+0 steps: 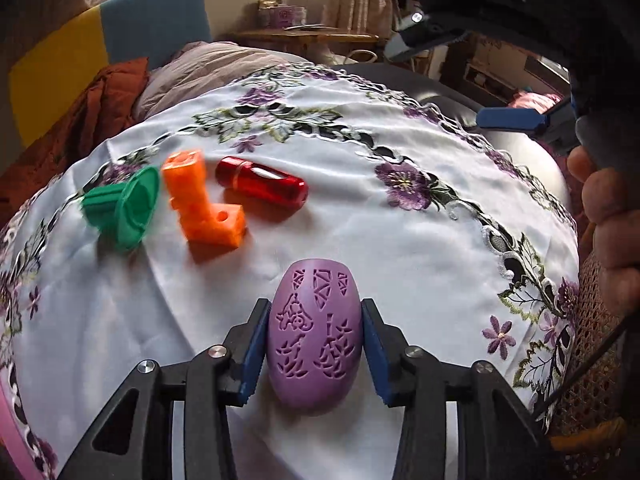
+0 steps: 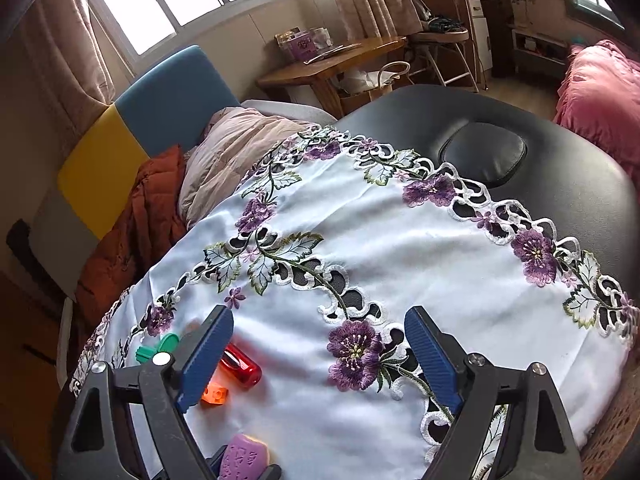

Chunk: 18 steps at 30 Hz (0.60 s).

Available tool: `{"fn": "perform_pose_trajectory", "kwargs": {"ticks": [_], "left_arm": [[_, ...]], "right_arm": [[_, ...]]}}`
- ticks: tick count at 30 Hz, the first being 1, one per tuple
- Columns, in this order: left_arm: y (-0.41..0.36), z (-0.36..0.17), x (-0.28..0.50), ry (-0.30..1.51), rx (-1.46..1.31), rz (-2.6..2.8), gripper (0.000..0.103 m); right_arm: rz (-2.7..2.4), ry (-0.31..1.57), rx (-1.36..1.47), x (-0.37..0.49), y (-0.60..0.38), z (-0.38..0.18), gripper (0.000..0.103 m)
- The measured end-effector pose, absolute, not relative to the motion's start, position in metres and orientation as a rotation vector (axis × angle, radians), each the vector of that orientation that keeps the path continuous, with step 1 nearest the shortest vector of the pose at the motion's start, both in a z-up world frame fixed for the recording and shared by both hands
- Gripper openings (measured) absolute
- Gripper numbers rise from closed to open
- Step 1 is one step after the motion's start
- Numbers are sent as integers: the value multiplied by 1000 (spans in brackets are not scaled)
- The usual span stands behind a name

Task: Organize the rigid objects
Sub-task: 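Grasp the lavender oval soap with the left gripper while the right gripper approaches the red cylinder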

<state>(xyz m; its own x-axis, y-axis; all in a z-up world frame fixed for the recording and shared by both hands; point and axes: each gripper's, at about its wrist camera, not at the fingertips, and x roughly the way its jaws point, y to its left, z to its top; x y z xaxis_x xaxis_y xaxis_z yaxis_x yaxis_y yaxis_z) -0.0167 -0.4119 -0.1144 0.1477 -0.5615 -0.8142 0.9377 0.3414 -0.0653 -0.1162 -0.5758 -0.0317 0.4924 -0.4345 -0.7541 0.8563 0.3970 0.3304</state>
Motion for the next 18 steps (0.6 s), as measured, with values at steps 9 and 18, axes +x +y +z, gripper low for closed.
{"fn": "perform_pose_trajectory", "kwargs": {"ticks": [9, 18], "left_arm": [[-312, -112, 9, 867, 386, -875, 44], [-288, -117, 11, 826, 340, -839, 44]], "right_arm": [[-798, 735, 748, -94, -566, -44, 88], [-716, 862, 658, -69, -549, -58, 67]]}}
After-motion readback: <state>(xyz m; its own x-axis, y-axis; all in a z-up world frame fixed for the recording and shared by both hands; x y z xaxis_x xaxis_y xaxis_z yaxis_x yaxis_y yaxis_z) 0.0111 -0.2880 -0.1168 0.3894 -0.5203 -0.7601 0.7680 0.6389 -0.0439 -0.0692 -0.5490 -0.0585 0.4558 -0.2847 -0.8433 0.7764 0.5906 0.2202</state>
